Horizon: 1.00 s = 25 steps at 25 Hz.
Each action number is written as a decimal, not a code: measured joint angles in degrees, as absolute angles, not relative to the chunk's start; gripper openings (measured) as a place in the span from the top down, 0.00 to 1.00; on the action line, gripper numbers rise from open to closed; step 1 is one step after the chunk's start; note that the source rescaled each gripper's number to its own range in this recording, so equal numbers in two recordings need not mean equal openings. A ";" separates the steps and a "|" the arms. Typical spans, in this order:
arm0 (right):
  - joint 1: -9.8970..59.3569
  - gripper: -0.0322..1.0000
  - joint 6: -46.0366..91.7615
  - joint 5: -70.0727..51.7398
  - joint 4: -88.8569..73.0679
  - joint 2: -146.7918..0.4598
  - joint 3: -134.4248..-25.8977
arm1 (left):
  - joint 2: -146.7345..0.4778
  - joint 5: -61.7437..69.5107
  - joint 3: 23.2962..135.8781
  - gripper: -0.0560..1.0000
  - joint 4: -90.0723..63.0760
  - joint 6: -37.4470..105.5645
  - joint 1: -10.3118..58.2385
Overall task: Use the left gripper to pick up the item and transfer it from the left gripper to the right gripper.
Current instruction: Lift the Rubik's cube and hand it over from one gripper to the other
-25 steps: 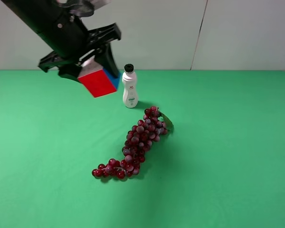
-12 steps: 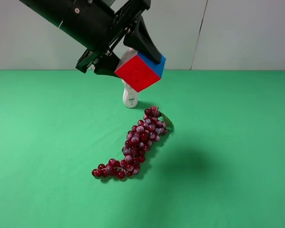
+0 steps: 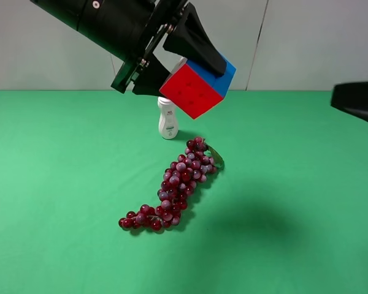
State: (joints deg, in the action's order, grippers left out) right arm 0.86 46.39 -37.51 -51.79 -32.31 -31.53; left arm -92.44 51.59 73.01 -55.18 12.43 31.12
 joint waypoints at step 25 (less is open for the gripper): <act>21.07 0.00 86.60 -27.00 -79.31 -46.73 -31.53 | -92.44 55.35 73.01 0.94 -65.98 22.58 31.12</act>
